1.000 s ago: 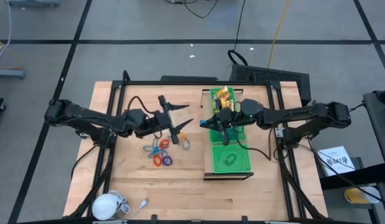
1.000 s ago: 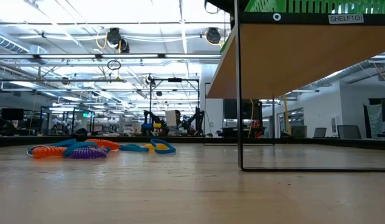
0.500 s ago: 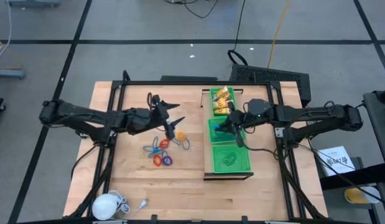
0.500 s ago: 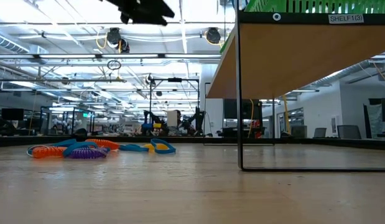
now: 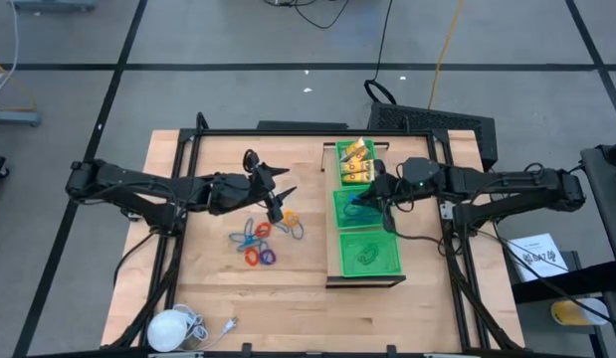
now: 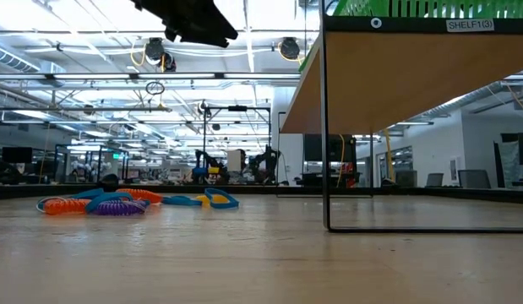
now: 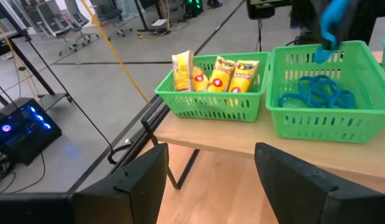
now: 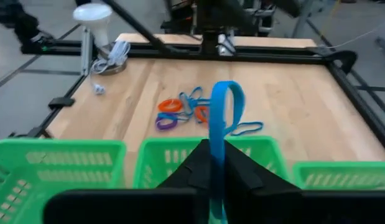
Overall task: Pick & Place Office Desk Supplies
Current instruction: Put the blue rubber band into the middle green bin
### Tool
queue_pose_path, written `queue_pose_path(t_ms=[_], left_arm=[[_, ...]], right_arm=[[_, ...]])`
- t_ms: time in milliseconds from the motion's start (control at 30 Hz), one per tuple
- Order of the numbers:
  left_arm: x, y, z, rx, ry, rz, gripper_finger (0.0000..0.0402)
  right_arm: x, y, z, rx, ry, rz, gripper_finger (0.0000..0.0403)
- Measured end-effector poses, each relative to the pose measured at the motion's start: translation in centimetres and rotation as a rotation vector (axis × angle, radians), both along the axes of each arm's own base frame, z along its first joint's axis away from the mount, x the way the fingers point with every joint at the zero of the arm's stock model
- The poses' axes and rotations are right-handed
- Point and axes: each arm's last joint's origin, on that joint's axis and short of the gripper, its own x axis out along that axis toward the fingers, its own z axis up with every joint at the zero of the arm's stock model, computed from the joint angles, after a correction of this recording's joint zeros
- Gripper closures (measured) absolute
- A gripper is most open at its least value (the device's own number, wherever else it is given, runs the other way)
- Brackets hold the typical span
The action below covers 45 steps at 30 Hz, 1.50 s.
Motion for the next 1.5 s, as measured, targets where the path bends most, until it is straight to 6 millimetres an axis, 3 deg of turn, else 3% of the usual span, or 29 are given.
queue_pose_path(t_ms=[433,767,1133,1500], left_arm=[[-0.2,0.2,-0.7,-0.054,0.052,0.006,0.0153],[-1.2,0.2,-3.1,-0.194,0.240,0.084,0.0160],[-0.5,1.7,-9.4,-0.582,0.285,0.391,0.0163],[1.3,4.8,-16.4,-0.734,0.395,0.653,0.0163]], right_arm=[[-0.7,0.1,-0.1,0.021,0.040,0.021,0.0239],[-3.3,0.3,1.9,-0.003,-0.067,0.027,0.0214],[-4.8,0.3,3.9,-0.097,-0.228,0.020,0.0227],[-4.6,0.3,4.1,-0.110,-0.253,0.022,0.0232]])
